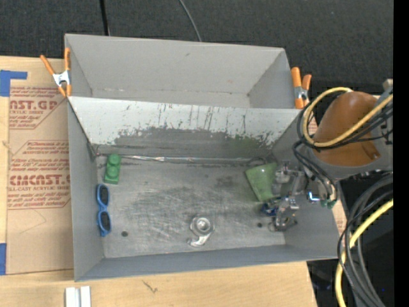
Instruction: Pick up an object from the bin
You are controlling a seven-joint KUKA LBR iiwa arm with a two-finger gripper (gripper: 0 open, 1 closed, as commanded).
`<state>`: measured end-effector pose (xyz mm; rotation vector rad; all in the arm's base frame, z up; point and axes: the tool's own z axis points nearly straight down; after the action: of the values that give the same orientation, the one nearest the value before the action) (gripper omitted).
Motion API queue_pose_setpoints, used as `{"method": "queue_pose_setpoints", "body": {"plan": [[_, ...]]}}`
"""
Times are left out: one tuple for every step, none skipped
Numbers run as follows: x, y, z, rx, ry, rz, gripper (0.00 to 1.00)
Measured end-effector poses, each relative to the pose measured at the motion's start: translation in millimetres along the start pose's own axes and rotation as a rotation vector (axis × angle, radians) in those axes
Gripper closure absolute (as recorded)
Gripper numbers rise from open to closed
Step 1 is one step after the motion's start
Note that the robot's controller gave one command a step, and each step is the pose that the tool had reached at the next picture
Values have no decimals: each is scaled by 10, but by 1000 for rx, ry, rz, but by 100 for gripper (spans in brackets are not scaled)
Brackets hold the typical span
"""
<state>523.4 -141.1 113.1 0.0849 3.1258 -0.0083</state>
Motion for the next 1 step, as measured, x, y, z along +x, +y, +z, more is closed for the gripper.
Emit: {"method": "queue_pose_setpoints", "body": {"plan": [[13, -20, 54, 0, 2, 6, 0]]}}
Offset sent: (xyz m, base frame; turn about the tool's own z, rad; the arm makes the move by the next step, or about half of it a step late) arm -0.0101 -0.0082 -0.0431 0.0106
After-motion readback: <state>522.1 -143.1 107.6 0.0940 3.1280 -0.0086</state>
